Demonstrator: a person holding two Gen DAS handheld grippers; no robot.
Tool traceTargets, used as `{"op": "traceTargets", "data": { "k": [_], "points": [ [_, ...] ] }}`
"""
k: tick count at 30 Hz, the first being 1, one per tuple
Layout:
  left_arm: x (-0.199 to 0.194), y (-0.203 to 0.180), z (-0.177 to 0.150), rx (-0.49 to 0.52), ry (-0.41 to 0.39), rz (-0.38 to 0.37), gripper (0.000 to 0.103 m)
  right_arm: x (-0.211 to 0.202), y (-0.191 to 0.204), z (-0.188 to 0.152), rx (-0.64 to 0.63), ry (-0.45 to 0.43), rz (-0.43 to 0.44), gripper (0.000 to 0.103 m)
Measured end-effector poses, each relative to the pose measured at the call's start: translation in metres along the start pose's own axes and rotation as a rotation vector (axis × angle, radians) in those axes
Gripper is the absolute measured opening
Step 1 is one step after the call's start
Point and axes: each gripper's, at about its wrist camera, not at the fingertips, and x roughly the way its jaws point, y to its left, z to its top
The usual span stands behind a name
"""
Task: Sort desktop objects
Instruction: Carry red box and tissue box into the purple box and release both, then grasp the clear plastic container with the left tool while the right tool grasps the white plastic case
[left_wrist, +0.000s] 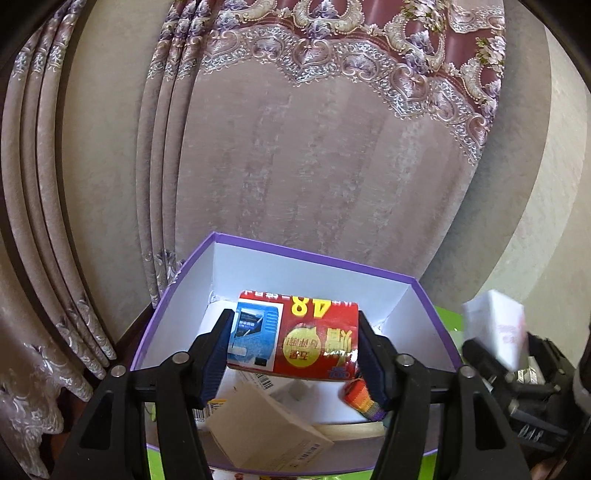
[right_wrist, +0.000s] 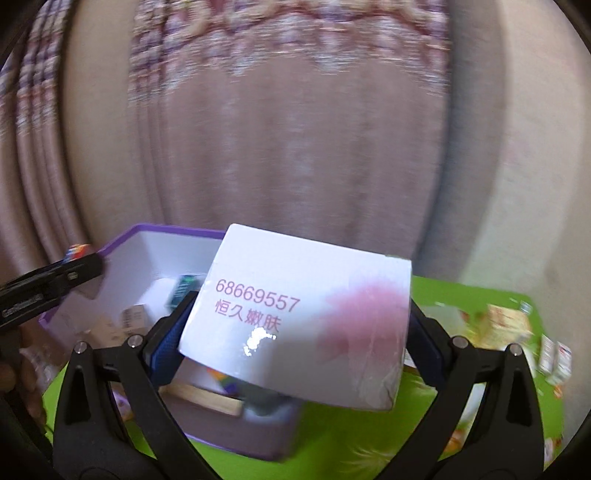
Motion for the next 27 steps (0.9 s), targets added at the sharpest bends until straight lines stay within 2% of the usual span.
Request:
{"op": "traceTargets", "data": {
  "k": [2,3,16,27],
  "points": [
    [0.001,0.002,-0.001,-0.011,-0.008,0.007,0.080,0.010,0.010,-0.001,-0.044,0.031,0.051,0.102],
    [0.002,0.003,-0.001,-0.014,-0.013,0.004,0.081,0.014,0.014,-0.003,-0.063,0.045,0.068,0.102],
    [0.008,-0.015,-0.002,0.021,0.003,-0.023,0.081,0.015,0.007,-0.008,-0.049,0.051,0.098,0.102],
    [0.007,-0.047,-0.001,0.077,0.010,-0.042,0.081,-0.001,-0.045,-0.017,0.106,0.010,0.200,0.102]
  ]
}}
